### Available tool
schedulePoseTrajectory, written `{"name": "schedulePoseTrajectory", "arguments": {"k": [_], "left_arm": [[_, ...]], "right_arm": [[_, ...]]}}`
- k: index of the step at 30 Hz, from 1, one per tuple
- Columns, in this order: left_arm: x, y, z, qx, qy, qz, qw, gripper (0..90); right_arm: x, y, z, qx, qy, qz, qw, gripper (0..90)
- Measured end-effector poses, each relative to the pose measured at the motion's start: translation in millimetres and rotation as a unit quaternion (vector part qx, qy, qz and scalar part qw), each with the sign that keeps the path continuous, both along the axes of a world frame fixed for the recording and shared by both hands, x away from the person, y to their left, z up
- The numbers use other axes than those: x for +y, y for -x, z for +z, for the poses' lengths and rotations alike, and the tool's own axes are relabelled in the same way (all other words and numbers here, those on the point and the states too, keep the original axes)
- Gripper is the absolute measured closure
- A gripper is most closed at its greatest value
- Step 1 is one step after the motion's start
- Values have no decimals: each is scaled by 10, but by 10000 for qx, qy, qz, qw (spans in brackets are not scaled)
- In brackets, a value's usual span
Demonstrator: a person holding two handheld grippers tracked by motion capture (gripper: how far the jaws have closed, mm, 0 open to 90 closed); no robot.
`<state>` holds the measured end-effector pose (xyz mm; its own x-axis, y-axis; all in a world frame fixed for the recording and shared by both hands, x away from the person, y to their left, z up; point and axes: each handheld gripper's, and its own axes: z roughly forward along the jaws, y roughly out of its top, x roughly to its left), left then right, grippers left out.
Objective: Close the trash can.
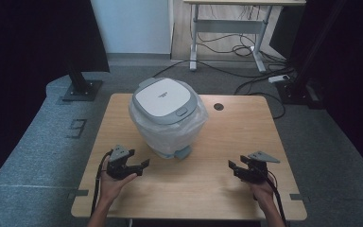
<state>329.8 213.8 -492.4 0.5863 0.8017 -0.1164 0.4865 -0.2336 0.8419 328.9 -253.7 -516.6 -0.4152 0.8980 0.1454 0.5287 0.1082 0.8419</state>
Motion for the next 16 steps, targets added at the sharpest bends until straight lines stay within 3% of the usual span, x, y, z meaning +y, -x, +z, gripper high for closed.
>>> {"name": "schedulePoseTrajectory", "arguments": {"k": [3,16], "left_arm": [[-9,11,-60,50,-105,-2,9999,209],[31,3,-134,141,-131,55,9998,209]], "right_arm": [[5,-13,-44,56,30,8,10000,372],[14,-16,-54,41,105,3,9999,370]]}}
